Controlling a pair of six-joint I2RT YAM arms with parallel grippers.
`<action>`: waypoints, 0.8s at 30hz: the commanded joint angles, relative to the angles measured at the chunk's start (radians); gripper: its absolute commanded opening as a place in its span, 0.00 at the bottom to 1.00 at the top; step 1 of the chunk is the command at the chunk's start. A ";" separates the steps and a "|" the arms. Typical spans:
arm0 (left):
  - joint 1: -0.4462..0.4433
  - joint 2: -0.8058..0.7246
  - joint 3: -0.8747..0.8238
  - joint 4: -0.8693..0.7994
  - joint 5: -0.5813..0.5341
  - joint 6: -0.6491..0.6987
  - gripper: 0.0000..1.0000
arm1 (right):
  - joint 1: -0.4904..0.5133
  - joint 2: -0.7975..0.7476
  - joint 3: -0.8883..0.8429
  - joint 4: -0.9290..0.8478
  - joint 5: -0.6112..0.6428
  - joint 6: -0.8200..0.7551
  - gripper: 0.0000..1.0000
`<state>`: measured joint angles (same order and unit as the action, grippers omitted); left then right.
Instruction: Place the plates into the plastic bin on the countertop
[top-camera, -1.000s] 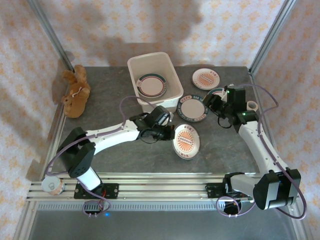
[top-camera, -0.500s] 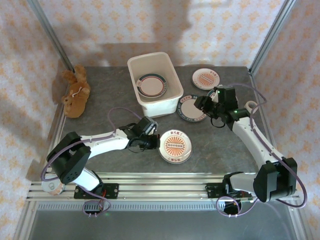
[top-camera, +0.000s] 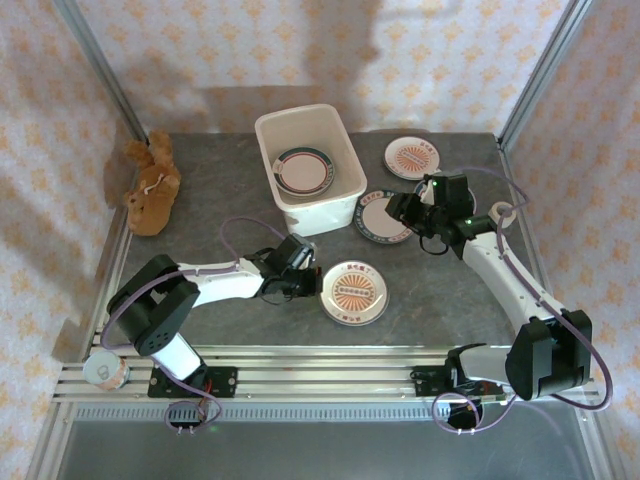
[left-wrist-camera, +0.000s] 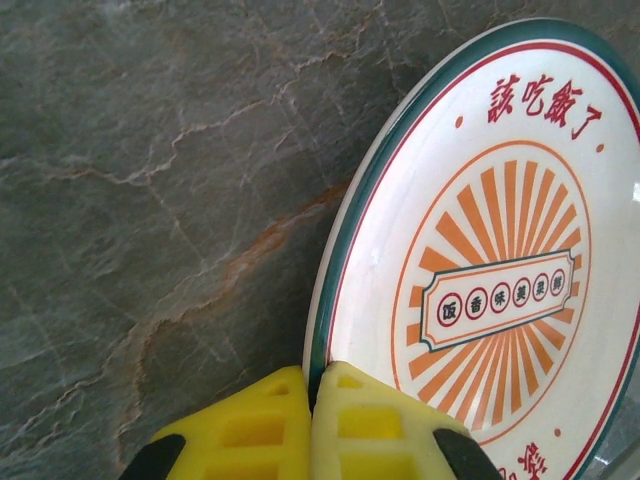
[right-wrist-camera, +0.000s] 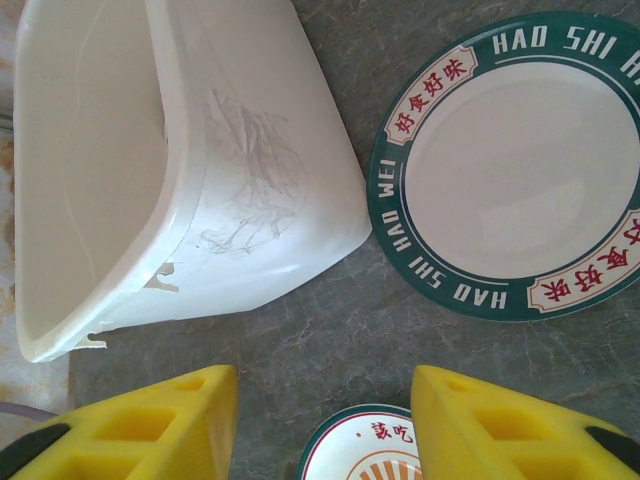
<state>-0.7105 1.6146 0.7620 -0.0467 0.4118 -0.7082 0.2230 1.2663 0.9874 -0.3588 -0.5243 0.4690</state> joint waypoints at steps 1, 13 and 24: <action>0.008 0.025 -0.023 0.037 -0.013 -0.012 0.14 | 0.005 -0.008 0.009 0.004 -0.006 -0.021 0.49; 0.006 0.088 -0.019 0.095 0.039 -0.045 0.32 | 0.005 0.002 0.002 0.011 -0.005 -0.034 0.49; 0.005 0.121 -0.007 0.146 0.097 -0.065 0.31 | 0.004 0.019 -0.004 0.018 -0.002 -0.042 0.49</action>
<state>-0.6907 1.6676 0.7509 0.0208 0.4706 -0.7616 0.2230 1.2804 0.9871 -0.3584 -0.5243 0.4469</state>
